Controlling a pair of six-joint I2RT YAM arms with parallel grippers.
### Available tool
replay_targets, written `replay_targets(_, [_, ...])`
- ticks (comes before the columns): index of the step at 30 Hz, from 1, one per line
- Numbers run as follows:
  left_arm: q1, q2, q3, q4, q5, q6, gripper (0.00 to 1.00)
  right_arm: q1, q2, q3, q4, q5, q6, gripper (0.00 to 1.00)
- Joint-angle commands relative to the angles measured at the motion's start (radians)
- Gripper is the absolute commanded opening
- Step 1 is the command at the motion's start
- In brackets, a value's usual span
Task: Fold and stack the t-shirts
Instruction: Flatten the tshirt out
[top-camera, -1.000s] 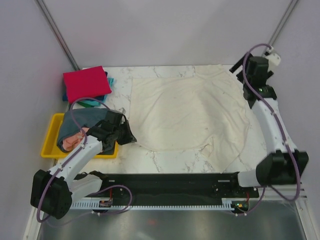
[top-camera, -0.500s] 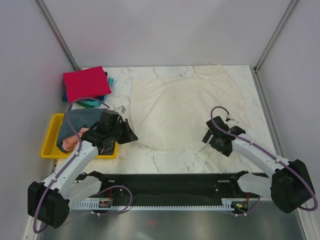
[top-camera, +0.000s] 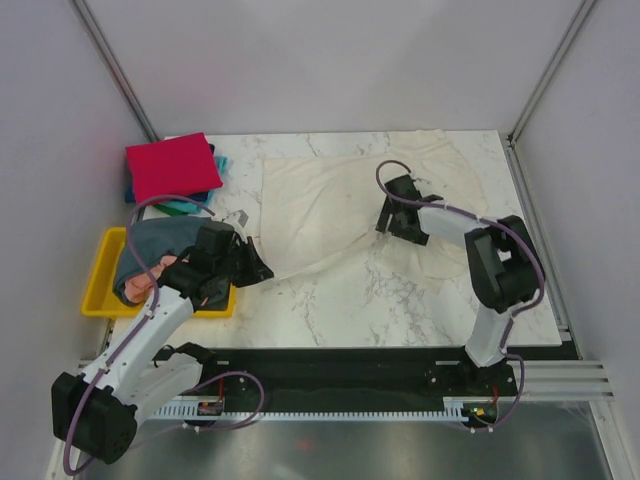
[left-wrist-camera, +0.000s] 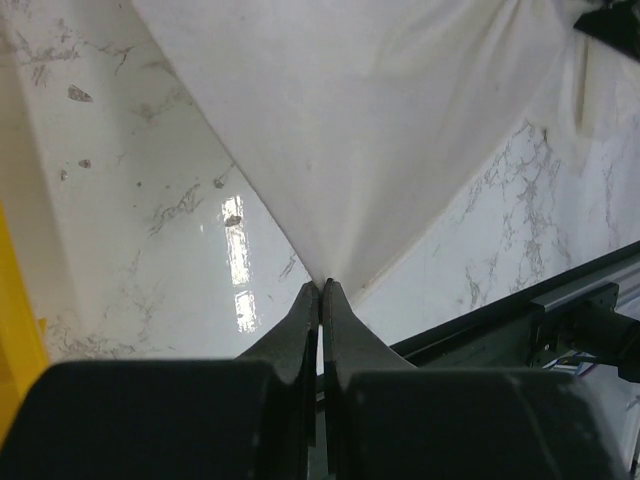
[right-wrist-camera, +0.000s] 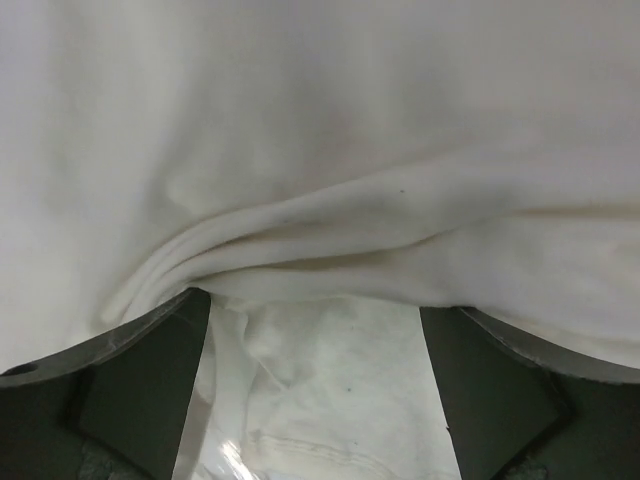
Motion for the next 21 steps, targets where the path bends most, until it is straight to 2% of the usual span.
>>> replay_targets(1, [0.004,-0.005,0.002,0.001,-0.025,0.025,0.02,-0.03,0.151,0.312,0.131,-0.091,-0.329,0.95])
replay_targets(3, [0.005,-0.004,0.004,0.0,-0.027,0.025,0.02,-0.025,0.188,0.436,0.011,-0.119,-0.371,0.95])
replay_targets(6, [0.004,-0.002,0.002,0.001,-0.03,0.023,0.02,-0.022,0.061,0.383,-0.012,-0.018,-0.37,0.98])
replay_targets(11, [0.004,0.008,0.004,0.0,-0.011,0.023,0.02,-0.021,-0.25,0.115,-0.043,0.042,-0.239,0.98])
replay_targets(14, [0.004,0.013,0.004,0.003,0.001,0.023,0.02,-0.001,-0.387,-0.078,-0.011,-0.095,-0.121,0.94])
replay_targets(15, [0.004,0.01,0.002,0.001,0.002,0.023,0.02,0.019,-0.409,-0.165,0.002,-0.116,-0.091,0.92])
replay_targets(20, [0.005,0.007,0.001,0.006,0.001,0.022,0.02,0.152,-0.44,-0.329,0.032,-0.088,0.068,0.86])
replay_targets(21, [0.004,0.007,-0.001,0.004,0.001,0.022,0.02,0.159,-0.435,-0.361,0.042,-0.082,0.081,0.83])
